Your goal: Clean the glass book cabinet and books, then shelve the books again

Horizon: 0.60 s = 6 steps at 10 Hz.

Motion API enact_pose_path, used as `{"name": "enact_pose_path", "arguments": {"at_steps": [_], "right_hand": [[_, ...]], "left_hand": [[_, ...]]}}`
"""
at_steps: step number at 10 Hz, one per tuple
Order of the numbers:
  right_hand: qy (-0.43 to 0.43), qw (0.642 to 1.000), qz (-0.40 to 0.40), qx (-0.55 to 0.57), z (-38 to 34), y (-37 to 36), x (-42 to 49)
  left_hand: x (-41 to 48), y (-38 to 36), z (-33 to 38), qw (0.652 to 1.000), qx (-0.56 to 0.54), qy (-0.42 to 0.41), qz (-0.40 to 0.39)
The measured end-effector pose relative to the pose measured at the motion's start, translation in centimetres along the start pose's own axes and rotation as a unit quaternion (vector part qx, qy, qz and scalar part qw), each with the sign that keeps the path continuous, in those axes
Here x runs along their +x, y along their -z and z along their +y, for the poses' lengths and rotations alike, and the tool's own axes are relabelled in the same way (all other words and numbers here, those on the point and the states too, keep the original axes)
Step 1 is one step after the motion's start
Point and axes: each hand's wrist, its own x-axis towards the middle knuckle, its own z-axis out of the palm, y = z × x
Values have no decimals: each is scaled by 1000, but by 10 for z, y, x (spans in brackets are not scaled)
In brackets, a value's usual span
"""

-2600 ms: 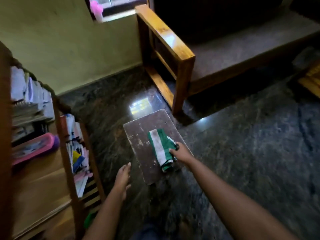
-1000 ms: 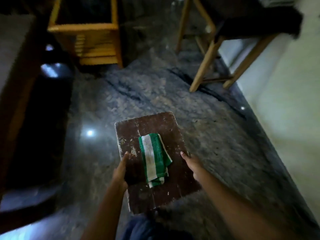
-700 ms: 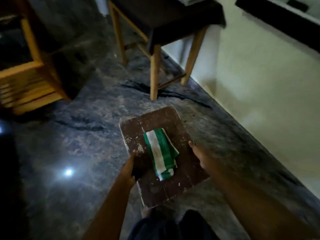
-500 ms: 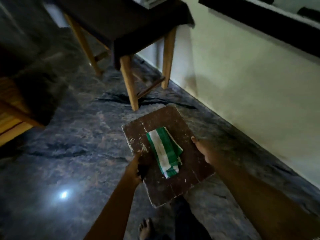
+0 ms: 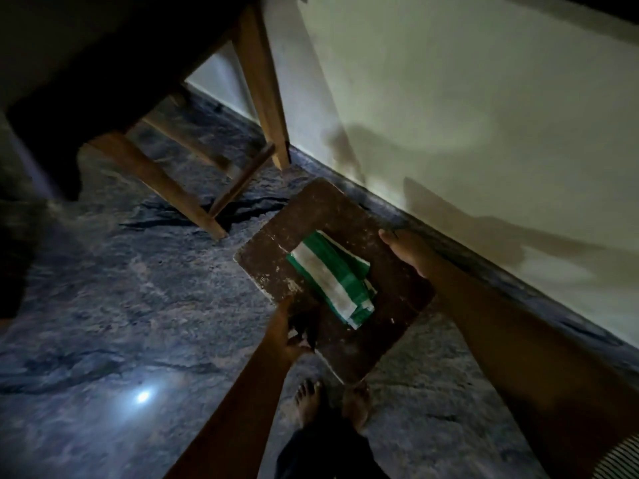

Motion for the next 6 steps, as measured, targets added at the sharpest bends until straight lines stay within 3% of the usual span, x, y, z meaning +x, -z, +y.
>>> {"name": "enact_pose_path", "arguments": {"at_steps": [1,4,6], "right_hand": [[17,1000,5,-14,-3,3,35],[78,984,28,-160,-9,9,116],[123,978,64,-156,12,4,112]], "left_hand": [[32,-11,2,999,-12,23,-29],[75,-43,4,999,-9,-23,-26],[85,-40,16,1000,1,-10,-9]]}}
